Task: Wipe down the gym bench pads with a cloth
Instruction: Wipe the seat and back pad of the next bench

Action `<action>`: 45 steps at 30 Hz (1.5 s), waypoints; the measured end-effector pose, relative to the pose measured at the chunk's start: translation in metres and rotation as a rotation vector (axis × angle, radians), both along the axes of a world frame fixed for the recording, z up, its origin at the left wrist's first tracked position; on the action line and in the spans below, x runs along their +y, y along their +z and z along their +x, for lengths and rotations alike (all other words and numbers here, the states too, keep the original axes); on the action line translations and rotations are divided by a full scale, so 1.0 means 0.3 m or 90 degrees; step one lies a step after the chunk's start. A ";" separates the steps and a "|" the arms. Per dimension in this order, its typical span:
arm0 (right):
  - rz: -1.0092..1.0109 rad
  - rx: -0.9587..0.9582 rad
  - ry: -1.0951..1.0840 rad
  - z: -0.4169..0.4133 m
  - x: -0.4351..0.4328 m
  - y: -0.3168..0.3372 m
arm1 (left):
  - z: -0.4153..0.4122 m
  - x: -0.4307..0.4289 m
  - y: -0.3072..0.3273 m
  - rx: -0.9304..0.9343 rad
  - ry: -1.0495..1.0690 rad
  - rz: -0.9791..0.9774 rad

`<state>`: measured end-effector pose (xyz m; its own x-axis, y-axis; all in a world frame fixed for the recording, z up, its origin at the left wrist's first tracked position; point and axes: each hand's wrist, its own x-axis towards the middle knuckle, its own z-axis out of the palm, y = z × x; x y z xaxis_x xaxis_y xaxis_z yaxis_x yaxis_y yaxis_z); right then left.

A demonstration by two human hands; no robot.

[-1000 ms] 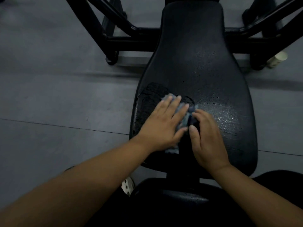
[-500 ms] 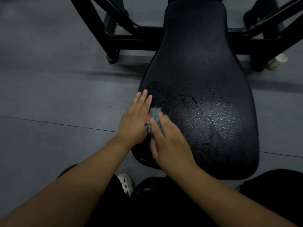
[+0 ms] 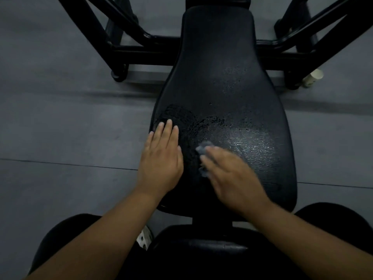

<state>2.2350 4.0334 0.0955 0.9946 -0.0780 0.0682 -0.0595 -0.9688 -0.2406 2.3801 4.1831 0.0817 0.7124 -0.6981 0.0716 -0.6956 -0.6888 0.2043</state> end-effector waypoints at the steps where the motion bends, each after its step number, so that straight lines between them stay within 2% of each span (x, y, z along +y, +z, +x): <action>1: -0.013 -0.009 -0.035 0.017 -0.063 -0.007 | -0.004 -0.006 0.002 -0.004 -0.019 -0.003; 3: -0.034 -0.028 -0.168 0.139 -0.152 -0.020 | -0.006 -0.018 0.002 -0.010 -0.050 -0.009; 5: -0.010 -0.021 -0.253 0.227 -0.116 -0.022 | -0.002 -0.017 -0.003 -0.009 -0.055 -0.007; 6: -0.004 -0.040 -0.231 0.220 -0.071 -0.026 | 0.001 -0.015 -0.004 -0.010 -0.053 -0.005; 9: 0.039 0.005 0.017 -0.018 0.015 0.002 | -0.011 -0.037 0.007 0.008 -0.038 -0.004; 11: 0.019 0.008 0.060 -0.142 -0.083 0.007 | -0.050 -0.077 0.019 0.033 -0.038 -0.005; 14: 0.015 -0.040 -0.144 -0.092 -0.258 -0.020 | -0.098 -0.122 0.016 0.021 -0.040 0.008; 16: 0.014 -0.085 -0.261 -0.028 -0.219 -0.030 | -0.101 -0.124 0.009 0.016 -0.039 0.017; 17: 0.030 -0.080 -0.246 -0.035 -0.162 -0.023 | -0.100 -0.117 0.008 0.019 -0.042 0.019; 19: 0.057 -0.013 -0.089 -0.150 -0.072 -0.015 | -0.098 -0.107 0.010 0.022 -0.047 0.024; 21: 0.025 0.043 0.031 -0.285 -0.128 0.001 | -0.099 -0.110 0.014 0.026 -0.051 0.034; 22: -0.001 0.045 0.020 -0.315 -0.200 0.004 | -0.102 -0.112 0.016 0.028 -0.051 0.038; 25: -0.014 0.011 -0.217 -0.224 -0.359 0.011 | -0.105 -0.115 0.016 0.030 -0.042 0.033; 27: -0.002 -0.051 -0.309 -0.117 -0.280 -0.001 | -0.105 -0.117 0.021 0.035 -0.046 0.029; 28: 0.011 -0.063 -0.285 -0.094 -0.206 -0.005 | -0.107 -0.118 0.021 0.037 -0.047 0.030; 30: 0.041 -0.005 -0.112 -0.138 -0.086 -0.001 | -0.106 -0.115 0.019 0.034 -0.053 0.030; 32: 0.027 0.044 0.011 -0.199 -0.135 0.008 | -0.077 -0.115 0.017 0.041 -0.071 0.018; 34: -0.002 0.024 -0.056 -0.173 -0.272 -0.004 | -0.012 -0.128 0.021 0.041 -0.081 0.017; 36: 0.009 -0.032 -0.234 -0.036 -0.378 -0.007 | 0.072 -0.171 0.021 0.044 -0.075 0.034; 38: 0.019 -0.052 -0.335 0.115 -0.341 -0.018 | 0.119 -0.206 0.017 0.045 -0.071 0.048; 39: 0.020 -0.062 -0.309 0.160 -0.288 -0.019 | 0.124 -0.213 0.013 0.039 -0.070 0.048; 43: 0.059 0.008 0.029 0.067 -0.210 -0.022 | 0.109 -0.194 0.010 0.025 -0.078 0.054; 45: 0.045 0.016 0.033 0.019 -0.310 -0.029 | 0.111 -0.196 0.009 0.032 -0.085 0.061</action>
